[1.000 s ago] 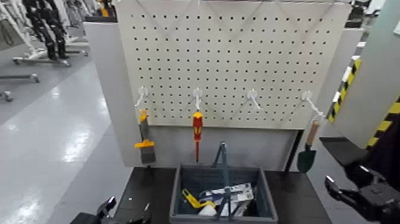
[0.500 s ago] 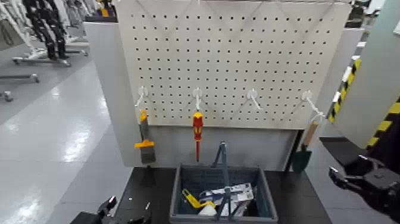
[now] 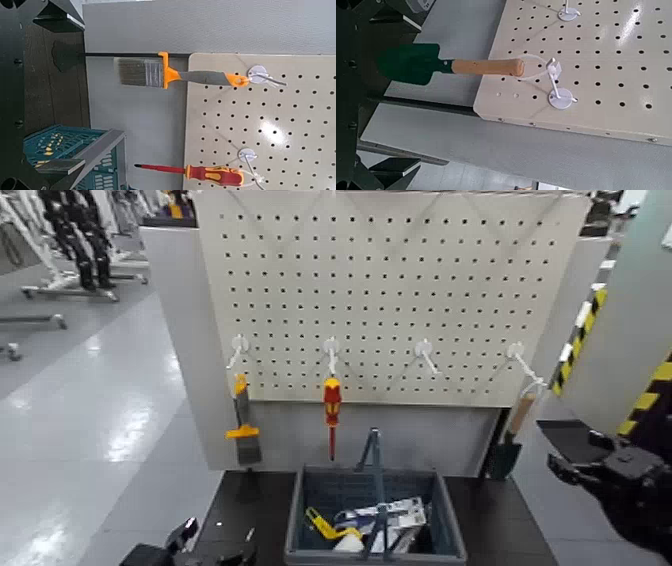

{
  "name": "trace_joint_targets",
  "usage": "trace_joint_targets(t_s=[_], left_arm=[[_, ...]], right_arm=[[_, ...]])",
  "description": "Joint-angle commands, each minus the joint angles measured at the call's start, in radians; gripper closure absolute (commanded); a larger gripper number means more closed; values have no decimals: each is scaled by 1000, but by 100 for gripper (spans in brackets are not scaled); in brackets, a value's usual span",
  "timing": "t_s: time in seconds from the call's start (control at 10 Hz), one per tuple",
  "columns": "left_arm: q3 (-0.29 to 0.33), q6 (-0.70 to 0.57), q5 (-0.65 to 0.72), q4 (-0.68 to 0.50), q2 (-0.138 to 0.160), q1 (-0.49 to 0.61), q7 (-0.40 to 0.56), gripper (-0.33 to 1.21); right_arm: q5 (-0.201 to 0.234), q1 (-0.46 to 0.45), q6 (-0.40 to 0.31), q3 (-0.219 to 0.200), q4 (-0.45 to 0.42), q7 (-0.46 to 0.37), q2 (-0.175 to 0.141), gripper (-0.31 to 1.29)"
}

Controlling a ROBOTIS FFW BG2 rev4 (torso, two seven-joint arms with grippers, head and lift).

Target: Put the tool with the wooden handle into the crate.

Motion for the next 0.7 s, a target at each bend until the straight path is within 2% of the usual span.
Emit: trace_joint_targets(t_s=[0.1, 0.3, 0.7], left_arm=[[-3, 0, 0, 4, -3, -6, -2, 11], [-3, 0, -2, 8, -5, -12, -6, 11], [-6, 0, -2, 18, -6, -24, -18, 11]], right_arm=[[-7, -77, -6, 66, 85, 23, -29, 13], [-17, -136, -31, 126, 157, 41, -36, 13], [-23, -229, -80, 198, 254, 54, -42, 13]])
